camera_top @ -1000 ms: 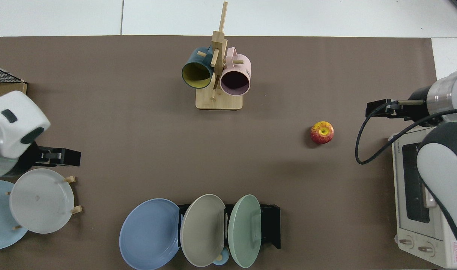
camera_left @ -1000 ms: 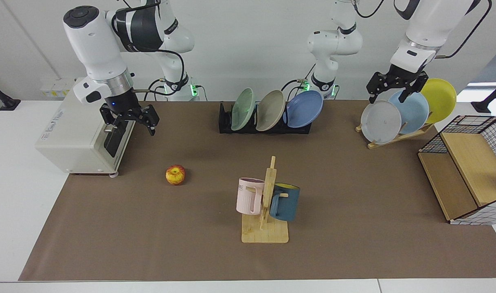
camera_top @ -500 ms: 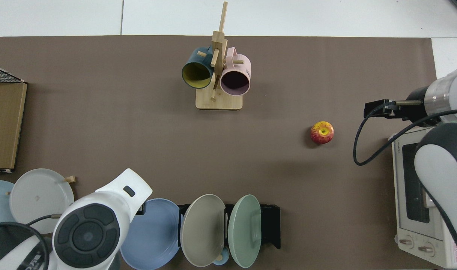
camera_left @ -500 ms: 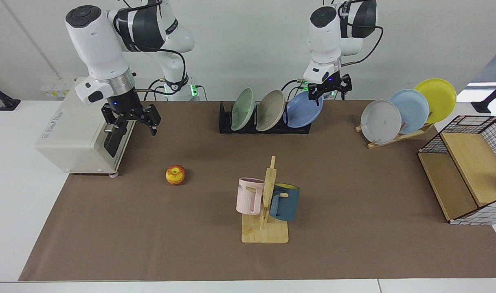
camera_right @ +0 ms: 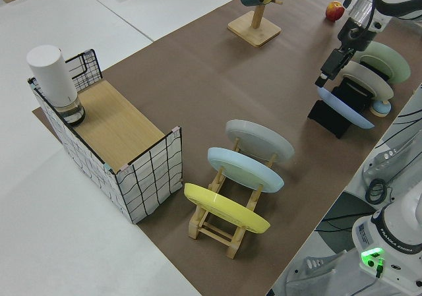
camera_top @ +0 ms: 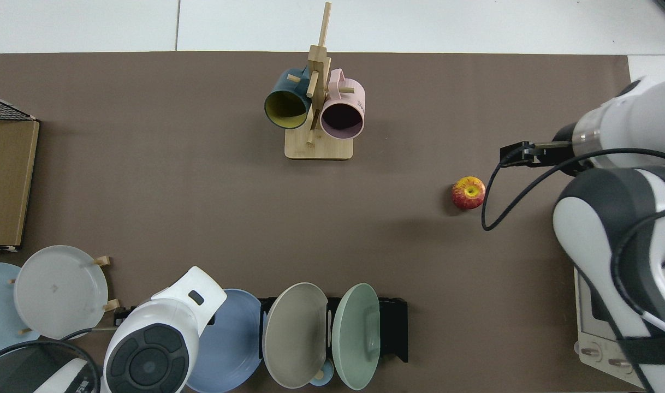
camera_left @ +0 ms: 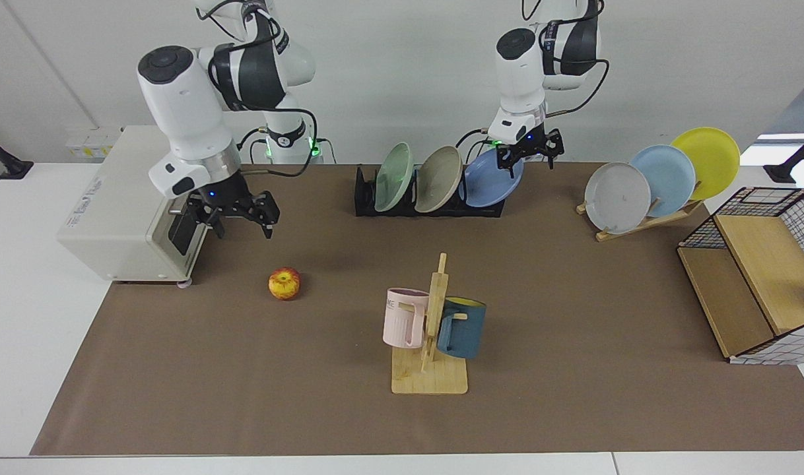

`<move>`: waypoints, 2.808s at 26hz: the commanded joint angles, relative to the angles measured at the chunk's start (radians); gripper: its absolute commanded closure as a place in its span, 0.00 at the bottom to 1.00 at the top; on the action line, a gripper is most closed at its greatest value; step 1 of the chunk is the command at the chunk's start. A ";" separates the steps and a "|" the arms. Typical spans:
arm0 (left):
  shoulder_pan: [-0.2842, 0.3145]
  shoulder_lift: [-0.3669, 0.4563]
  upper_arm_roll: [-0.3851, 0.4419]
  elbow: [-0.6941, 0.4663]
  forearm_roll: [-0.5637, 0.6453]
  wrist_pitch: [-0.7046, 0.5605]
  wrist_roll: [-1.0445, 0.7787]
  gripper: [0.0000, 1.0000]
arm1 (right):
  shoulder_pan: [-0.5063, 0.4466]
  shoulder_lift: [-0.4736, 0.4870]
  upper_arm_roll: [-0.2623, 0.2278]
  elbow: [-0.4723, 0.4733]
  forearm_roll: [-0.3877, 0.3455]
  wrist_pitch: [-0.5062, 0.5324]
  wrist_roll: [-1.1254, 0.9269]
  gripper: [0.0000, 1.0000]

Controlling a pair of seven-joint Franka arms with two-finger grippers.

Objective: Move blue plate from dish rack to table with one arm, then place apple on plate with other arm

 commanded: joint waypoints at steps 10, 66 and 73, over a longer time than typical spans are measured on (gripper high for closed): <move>-0.009 -0.012 -0.004 -0.099 -0.010 0.066 0.035 0.00 | 0.028 0.121 0.005 -0.122 -0.011 0.226 0.041 0.00; 0.054 0.213 0.163 0.434 -0.016 -0.123 0.256 1.00 | 0.014 0.179 -0.007 -0.047 -0.013 0.113 -0.014 1.00; 0.054 0.331 0.196 0.507 -0.109 0.015 0.112 1.00 | 0.017 0.162 -0.007 -0.049 -0.014 0.089 -0.011 1.00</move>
